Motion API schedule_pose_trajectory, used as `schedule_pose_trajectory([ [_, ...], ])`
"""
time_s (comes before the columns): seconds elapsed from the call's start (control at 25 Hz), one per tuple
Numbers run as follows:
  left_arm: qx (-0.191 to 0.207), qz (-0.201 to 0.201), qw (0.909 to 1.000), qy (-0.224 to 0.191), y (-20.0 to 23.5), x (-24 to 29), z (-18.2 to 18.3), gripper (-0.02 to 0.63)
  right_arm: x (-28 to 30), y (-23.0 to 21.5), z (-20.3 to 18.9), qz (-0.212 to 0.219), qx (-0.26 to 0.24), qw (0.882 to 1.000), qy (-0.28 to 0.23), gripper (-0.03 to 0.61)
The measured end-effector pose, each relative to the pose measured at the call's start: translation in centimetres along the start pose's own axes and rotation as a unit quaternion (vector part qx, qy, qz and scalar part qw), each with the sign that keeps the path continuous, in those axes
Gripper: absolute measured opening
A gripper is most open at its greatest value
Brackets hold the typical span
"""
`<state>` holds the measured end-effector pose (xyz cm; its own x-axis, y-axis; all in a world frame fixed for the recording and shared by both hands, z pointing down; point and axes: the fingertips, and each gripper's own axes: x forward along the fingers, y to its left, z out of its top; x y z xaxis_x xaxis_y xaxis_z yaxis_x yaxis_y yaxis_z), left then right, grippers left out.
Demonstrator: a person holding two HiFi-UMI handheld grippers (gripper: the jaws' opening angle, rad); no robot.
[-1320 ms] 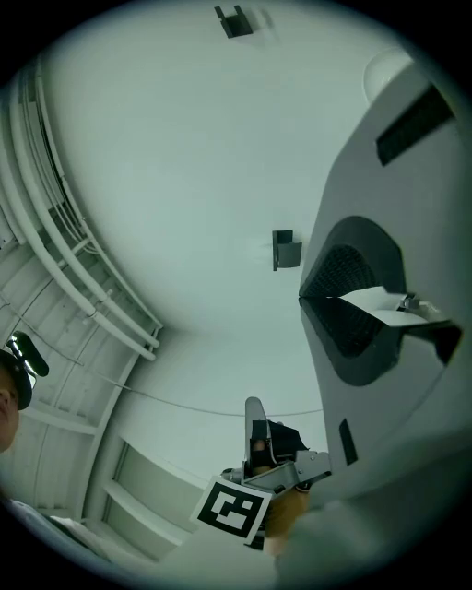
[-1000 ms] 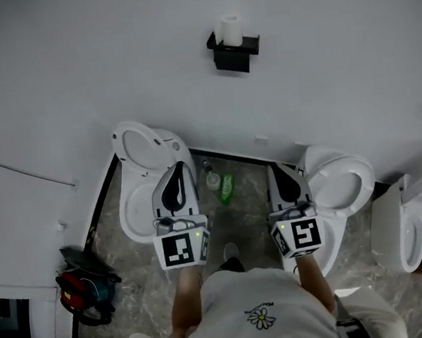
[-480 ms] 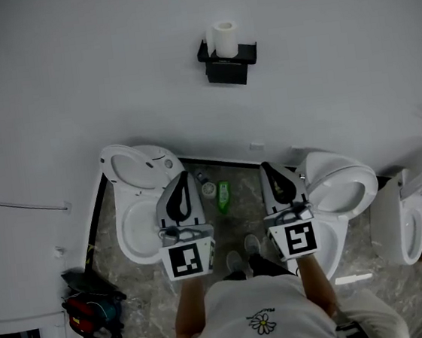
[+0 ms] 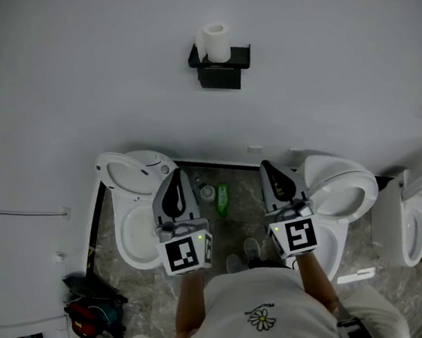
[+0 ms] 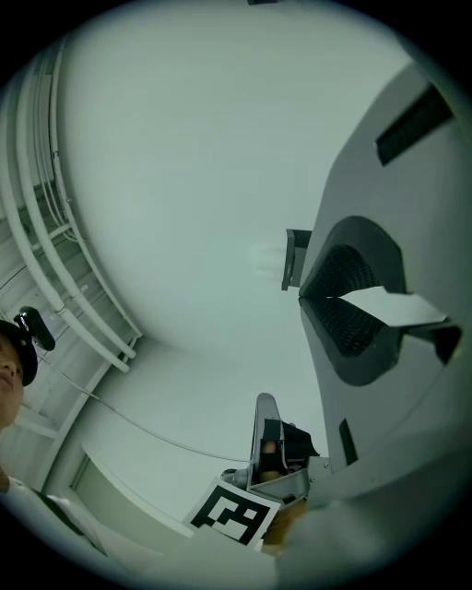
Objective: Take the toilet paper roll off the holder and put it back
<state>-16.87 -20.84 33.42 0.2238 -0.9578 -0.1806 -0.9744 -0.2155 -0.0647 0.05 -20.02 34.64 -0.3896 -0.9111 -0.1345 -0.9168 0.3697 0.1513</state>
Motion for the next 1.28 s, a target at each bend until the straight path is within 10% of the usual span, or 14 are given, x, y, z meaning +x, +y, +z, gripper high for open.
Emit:
schedule_pose_trajectory([
  [0.44,-0.014,-0.045,0.9986,-0.025,-1.6,4.9,3.3,0.028,0.4,-2.5,-2.0,-0.017,0.016,0.999,0.025,0.009],
  [0.88,-0.014,-0.145,0.9867,-0.071,-4.5,17.9,12.0,0.262,-0.7,-5.9,-2.9,-0.053,0.019,0.998,0.036,0.009],
  [1.28,-0.029,-0.129,0.9912,0.007,-4.4,28.6,7.9,0.420,-2.3,-9.8,-3.3,-0.104,0.040,0.993,0.042,0.008],
])
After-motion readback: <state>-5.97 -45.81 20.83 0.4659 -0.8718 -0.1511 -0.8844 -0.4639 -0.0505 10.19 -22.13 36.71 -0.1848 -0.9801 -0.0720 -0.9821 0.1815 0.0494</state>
